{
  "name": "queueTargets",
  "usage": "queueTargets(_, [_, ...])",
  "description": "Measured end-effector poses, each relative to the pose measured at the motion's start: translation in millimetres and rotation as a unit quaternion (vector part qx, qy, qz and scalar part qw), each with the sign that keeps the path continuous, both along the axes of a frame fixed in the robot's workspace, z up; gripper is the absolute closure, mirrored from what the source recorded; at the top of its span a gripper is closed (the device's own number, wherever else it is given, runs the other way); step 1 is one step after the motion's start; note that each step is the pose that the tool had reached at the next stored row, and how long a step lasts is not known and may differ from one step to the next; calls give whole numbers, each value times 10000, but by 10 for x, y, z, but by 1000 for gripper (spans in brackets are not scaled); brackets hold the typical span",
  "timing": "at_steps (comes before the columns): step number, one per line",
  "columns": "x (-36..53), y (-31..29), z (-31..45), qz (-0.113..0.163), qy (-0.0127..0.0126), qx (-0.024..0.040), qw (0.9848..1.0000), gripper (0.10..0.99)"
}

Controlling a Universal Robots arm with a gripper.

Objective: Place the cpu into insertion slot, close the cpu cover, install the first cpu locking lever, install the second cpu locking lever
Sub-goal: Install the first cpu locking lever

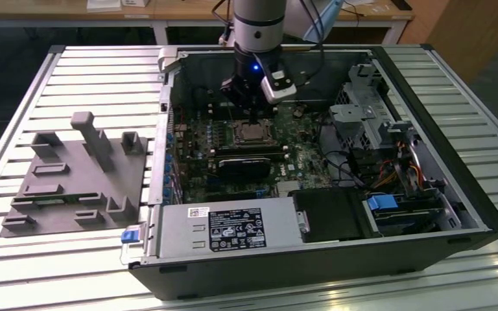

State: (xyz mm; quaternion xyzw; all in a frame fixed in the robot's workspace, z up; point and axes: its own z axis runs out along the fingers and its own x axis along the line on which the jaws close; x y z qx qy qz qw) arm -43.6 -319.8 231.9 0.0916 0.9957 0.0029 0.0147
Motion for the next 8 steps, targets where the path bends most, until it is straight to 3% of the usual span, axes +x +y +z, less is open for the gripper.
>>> queueTargets(8, [-143, 0, -9, 0, -46, 3, 10000, 984])
